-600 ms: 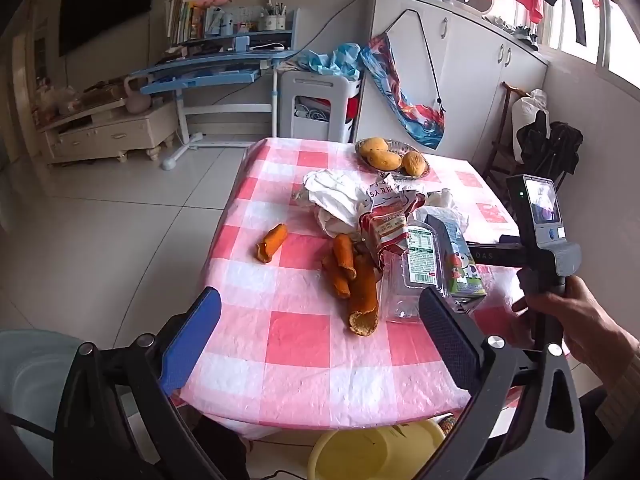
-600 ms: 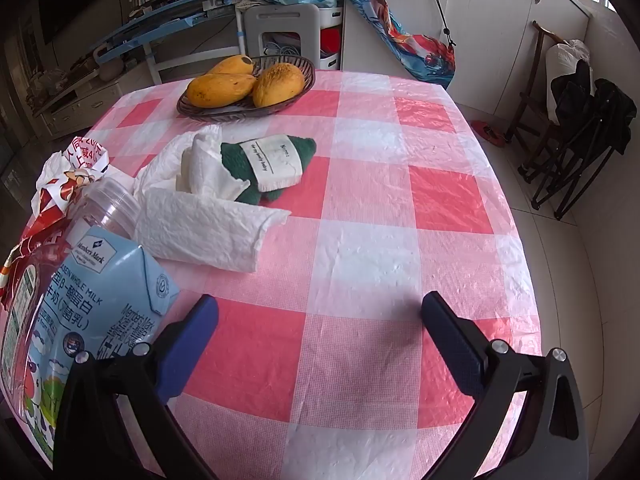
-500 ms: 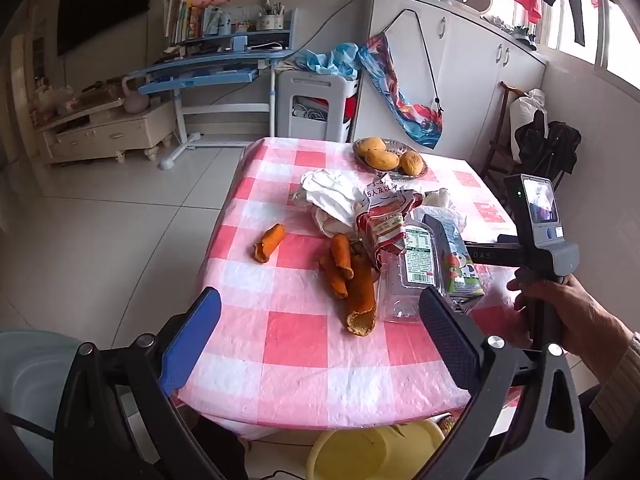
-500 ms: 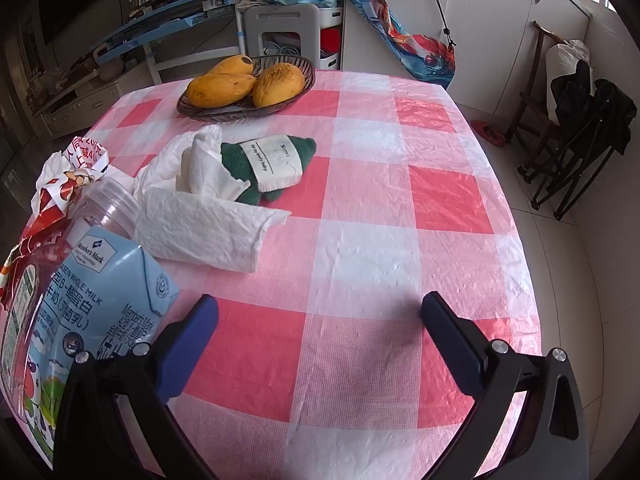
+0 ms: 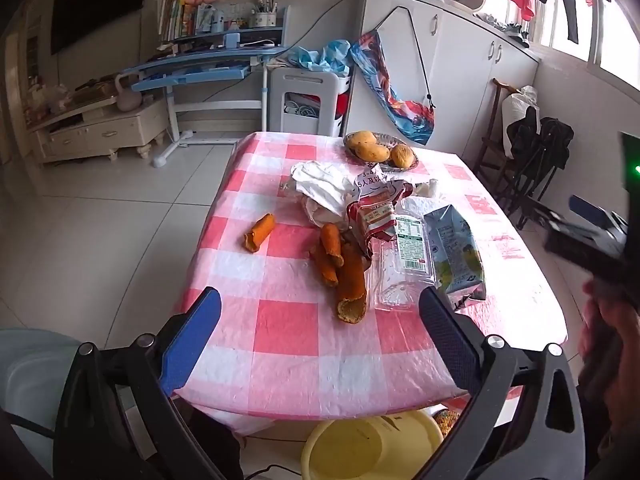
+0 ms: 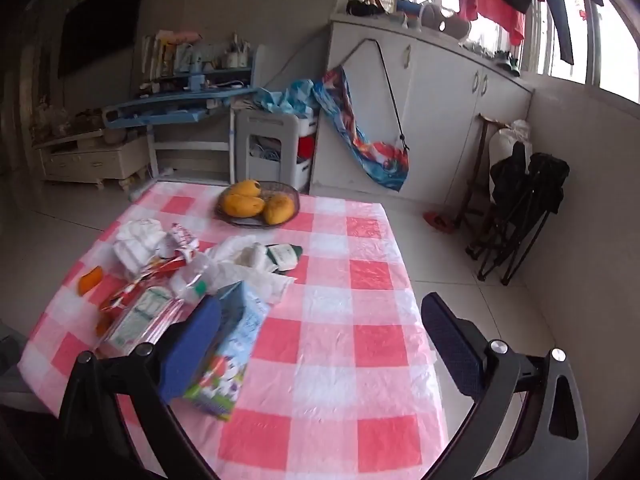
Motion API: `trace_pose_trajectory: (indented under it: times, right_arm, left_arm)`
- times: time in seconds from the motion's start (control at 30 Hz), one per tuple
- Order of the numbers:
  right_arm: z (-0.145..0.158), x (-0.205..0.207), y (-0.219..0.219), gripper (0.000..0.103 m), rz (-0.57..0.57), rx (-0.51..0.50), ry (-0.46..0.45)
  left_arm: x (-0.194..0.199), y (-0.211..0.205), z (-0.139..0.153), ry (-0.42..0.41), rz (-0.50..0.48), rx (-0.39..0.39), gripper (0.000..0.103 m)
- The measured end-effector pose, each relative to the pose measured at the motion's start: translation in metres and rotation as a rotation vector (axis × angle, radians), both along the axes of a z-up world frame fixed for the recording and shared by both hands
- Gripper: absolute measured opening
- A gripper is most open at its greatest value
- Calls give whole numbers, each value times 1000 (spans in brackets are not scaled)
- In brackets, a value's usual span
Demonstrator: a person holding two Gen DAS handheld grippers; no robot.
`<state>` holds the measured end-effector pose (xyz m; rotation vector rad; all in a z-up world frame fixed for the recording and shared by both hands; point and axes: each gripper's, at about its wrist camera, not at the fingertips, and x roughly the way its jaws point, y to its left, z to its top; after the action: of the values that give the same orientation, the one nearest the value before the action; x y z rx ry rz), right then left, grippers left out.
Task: Collect trash
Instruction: 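Move the right tool toward the blue milk carton on the table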
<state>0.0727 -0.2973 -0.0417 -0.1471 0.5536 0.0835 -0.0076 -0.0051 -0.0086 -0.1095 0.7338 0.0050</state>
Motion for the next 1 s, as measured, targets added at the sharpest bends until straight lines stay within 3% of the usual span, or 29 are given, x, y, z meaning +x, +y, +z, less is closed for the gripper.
trace_pose_trajectory:
  times: [0.1, 0.23, 0.47, 1.0]
  right_arm:
    - [-1, -37, 17, 97, 50, -41, -45]
    - [-3, -54, 40, 97, 102, -82, -59]
    - [-11, -57, 46, 97, 142, -76, -70]
    - [-10, -56, 38, 97, 147, -21, -54]
  left_arm:
    - [-6, 3, -1, -19, 10, 0, 96]
    - [-14, 7, -4, -14, 31, 0, 96]
    - [-19, 11, -4, -45, 67, 11, 96]
    - [-12, 8, -8, -30, 92, 42, 96]
